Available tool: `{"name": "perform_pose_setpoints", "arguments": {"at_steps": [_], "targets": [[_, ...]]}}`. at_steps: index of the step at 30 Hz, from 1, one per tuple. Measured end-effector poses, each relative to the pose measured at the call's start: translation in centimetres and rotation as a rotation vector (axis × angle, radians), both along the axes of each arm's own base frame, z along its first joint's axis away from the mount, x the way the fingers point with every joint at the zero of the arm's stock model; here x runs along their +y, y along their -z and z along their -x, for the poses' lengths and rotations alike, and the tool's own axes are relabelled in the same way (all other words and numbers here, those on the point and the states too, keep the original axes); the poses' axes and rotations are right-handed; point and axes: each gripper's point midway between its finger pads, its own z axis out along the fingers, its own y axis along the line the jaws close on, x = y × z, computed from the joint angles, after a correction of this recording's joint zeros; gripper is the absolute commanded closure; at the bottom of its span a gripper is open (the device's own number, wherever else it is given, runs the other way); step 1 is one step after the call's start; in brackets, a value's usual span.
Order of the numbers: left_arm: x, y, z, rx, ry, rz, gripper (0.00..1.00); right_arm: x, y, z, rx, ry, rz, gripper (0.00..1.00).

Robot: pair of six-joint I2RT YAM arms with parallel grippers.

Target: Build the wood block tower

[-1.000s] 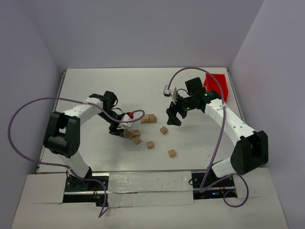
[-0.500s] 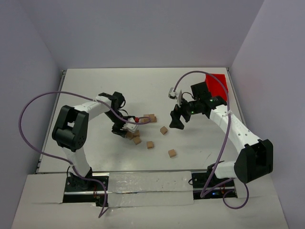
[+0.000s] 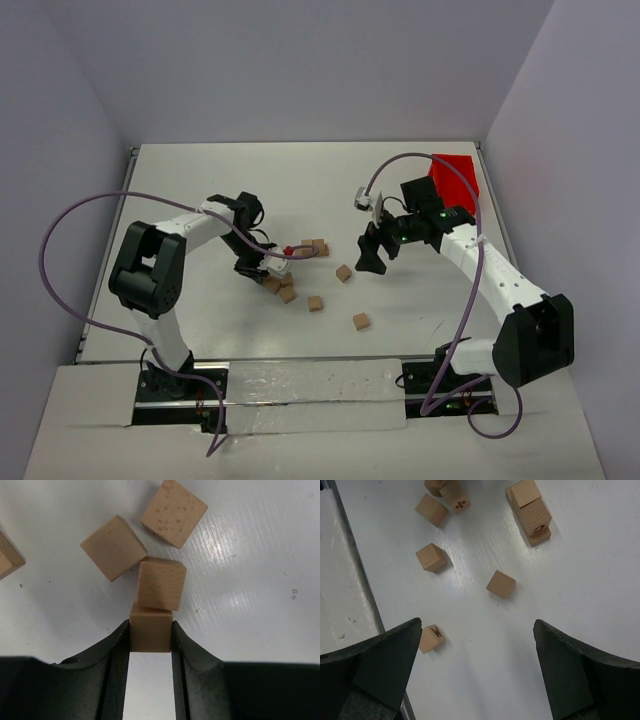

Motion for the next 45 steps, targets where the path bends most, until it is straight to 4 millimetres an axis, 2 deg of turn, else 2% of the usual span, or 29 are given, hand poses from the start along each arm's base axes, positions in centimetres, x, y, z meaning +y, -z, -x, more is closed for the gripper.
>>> {"name": "perform_pose_setpoints", "arguments": {"at_steps": [4,8,11,14,18,22,24,33,39,45], "targets": [[0.1,-1.1,-0.2,-0.016,-0.059,-0.002,0.83,-0.6,0.3,0.5,0.002,0.026,-0.006,0.00],[-0.3,-3.7,-1.2,-0.036,-0.193,0.018,0.93,-1.6,0.1,0.1,-0.009,0.078,-0.016,0.00],[-1.4,-6.2,-3.2,-0.047,-0.322,0.048,0.99,-2.3,0.3,-0.6,-0.012,0.127,-0.014,0.00],[-3.0,-8.9,-6.2,-0.087,-0.447,0.117,0.98,-3.2,1.0,-1.3,-0.008,0.182,-0.005,0.00],[-4.4,-10.7,-8.4,-0.083,-0.566,0.179,0.97,-4.2,2.3,-1.6,0.019,0.243,0.014,0.00],[-6.0,-10.5,-10.5,-0.044,-0.633,0.187,0.95,-4.7,2.8,-2.3,0.029,0.286,0.030,0.00],[-6.7,-9.9,-10.9,-0.026,-0.654,0.179,0.93,-4.9,3.1,-2.7,0.031,0.305,0.040,0.00],[-11.0,-8.8,-10.3,0.009,-0.652,0.142,0.86,-5.9,4.0,-3.4,0.040,0.367,0.089,0.00],[-12.2,-8.2,-9.5,-0.011,-0.636,0.108,0.80,-6.4,4.2,-3.6,0.035,0.389,0.109,0.00],[-13.2,-7.8,-9.3,-0.034,-0.617,0.088,0.78,-6.7,4.7,-3.8,0.047,0.403,0.128,0.00]]}}
